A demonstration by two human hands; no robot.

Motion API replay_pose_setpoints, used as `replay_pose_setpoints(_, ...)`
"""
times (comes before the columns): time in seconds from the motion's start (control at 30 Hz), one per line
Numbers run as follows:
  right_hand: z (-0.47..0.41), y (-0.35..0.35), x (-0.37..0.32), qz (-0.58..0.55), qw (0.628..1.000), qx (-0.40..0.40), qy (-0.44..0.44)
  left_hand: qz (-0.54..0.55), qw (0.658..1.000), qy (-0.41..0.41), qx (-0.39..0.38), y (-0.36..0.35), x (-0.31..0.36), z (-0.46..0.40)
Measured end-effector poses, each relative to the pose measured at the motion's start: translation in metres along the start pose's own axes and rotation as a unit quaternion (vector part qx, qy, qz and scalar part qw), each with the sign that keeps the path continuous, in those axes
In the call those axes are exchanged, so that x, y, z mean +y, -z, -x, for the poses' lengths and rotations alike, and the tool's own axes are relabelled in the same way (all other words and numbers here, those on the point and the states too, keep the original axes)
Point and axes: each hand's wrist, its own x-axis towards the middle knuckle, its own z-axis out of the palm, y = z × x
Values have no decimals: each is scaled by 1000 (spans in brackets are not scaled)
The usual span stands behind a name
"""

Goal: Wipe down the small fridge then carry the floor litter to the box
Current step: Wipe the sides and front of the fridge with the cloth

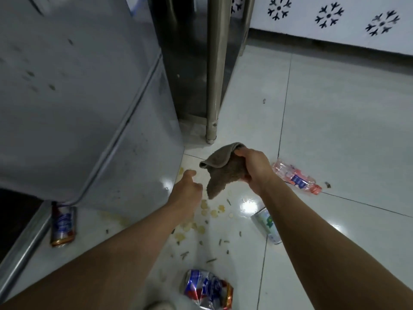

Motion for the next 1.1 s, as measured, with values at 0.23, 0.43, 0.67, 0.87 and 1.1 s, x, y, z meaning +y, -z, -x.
replay_pose_setpoints(0.23,107,6,-99,-86,996,-2,-38,338,926,161,-48,52,100,91)
replay_pose_setpoints(0.43,155,14,-149,44,992,109,-51,383,905,154,103,96,157,142)
replay_pose_setpoints(0.67,197,18,-192,174,977,-120,-10,118,982,-8,145,152,198,188)
replay_pose_setpoints(0.87,224,-16,-232,388,909,-82,128,-104,956,-144,234,198,216,224)
replay_pose_setpoints(1.1,255,-69,-263,440,834,-146,299,-119,934,-198,272,263,219,235)
